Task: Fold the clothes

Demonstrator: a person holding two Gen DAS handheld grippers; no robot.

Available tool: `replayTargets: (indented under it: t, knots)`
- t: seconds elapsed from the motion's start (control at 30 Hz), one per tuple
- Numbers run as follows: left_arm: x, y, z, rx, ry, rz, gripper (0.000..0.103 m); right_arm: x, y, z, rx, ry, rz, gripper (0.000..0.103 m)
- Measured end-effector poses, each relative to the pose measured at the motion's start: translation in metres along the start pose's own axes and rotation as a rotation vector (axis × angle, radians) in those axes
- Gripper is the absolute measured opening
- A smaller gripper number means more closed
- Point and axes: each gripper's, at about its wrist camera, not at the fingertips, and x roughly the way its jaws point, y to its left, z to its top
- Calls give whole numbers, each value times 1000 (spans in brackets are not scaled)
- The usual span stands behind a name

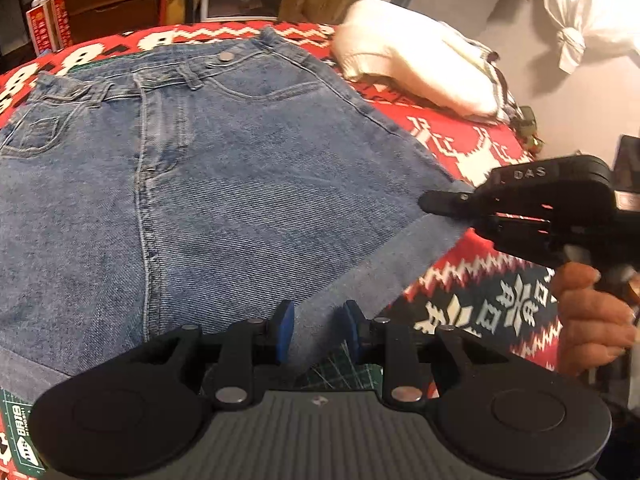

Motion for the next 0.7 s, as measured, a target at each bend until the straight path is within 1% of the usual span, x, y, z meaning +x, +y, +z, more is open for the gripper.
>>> replayTargets:
  t: [0.1,0.13,0.17,0.2,0.23,0.3,0.37,0.4,0.43,0.47,0.5,0.53,0.57,0.6,0.63,0.67,0.7]
  knots:
    - [1,-1,-3,12,0,19,26,-6,-18,0,47,34,36,5]
    - [0,0,-4,8,-3,22,26,-6,-22,0,61,38,45,7]
    - [-3,2,-5,1,-14,27,26,-7,-24,0,70,36,47,13]
    - [-8,4,-5,-3,-28,33,26,-10,-25,0,69,30,45,14]
    - [-12,7,-6,-7,-42,39,27,-15,-23,-2,44,23,35,15]
    - [-24,14,-6,-7,-79,59,29,-27,-15,-6,-21,10,9,23]
    - [-36,21,-7,-7,-122,111,32,-38,-8,-10,-86,-3,-17,34]
    - [-41,25,-9,-8,-143,138,37,-44,-1,-14,-148,-15,-43,36]
    - [-46,29,-10,-8,-164,165,45,-50,8,-19,-223,-28,-75,41]
    - [-50,33,-12,-3,-181,202,49,-56,17,-24,-298,-41,-107,49]
    - [-54,38,-13,4,-198,239,60,-62,27,-30,-378,-60,-136,54]
    - [-57,43,-15,18,-217,272,72,-67,37,-38,-453,-82,-155,66]
    - [-60,48,-18,32,-236,305,78,-71,47,-45,-524,-103,-170,81]
    - [-60,51,-19,44,-247,341,86,-74,56,-52,-592,-124,-176,87]
    - [-60,55,-21,55,-258,377,89,-74,63,-58,-637,-137,-175,96]
    - [-59,61,-22,46,-255,382,89,-74,70,-62,-672,-147,-173,100]
    - [-58,67,-23,36,-251,386,92,-71,78,-67,-704,-150,-173,100]
